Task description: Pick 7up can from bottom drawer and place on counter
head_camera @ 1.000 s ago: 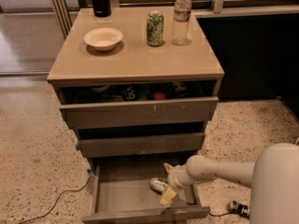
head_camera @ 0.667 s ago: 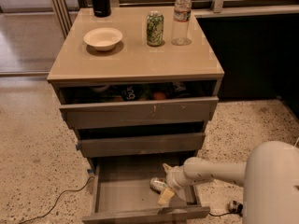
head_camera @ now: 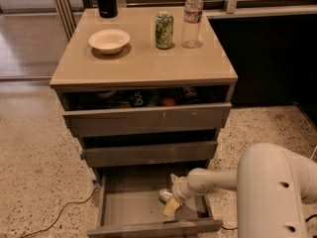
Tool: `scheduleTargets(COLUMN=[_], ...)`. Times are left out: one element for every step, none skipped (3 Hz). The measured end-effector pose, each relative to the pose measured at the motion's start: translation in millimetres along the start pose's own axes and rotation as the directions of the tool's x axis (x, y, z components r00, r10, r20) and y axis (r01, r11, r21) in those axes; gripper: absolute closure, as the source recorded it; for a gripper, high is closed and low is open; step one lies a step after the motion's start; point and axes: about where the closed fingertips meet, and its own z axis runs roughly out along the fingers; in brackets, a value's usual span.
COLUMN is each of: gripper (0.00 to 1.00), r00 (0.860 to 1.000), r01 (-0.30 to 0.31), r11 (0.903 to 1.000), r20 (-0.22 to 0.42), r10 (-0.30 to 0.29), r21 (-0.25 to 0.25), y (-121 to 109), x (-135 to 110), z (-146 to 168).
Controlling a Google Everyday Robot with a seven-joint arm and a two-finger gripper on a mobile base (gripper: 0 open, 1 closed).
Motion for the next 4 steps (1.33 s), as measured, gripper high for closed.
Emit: scheduleTargets(gripper=[0.00, 0.00, 0.00, 0.00], r00=[0.999, 0.997, 0.992, 0.983], r01=[-0.017, -0.027, -0.034, -0.038], r11=[0.9998, 0.9993, 0.9986, 0.9988], r20=[-0.032, -0.067, -0.118, -0.179], r10=[0.017, 0.029, 0.038, 0.043], r21=[0.012, 0.027, 0.040, 0.031], y=[-4.3, -6.4, -6.5, -4.5], x=[3.0, 6.1, 11.5, 26.5], z=[14.8, 24.0, 32.6, 49.8])
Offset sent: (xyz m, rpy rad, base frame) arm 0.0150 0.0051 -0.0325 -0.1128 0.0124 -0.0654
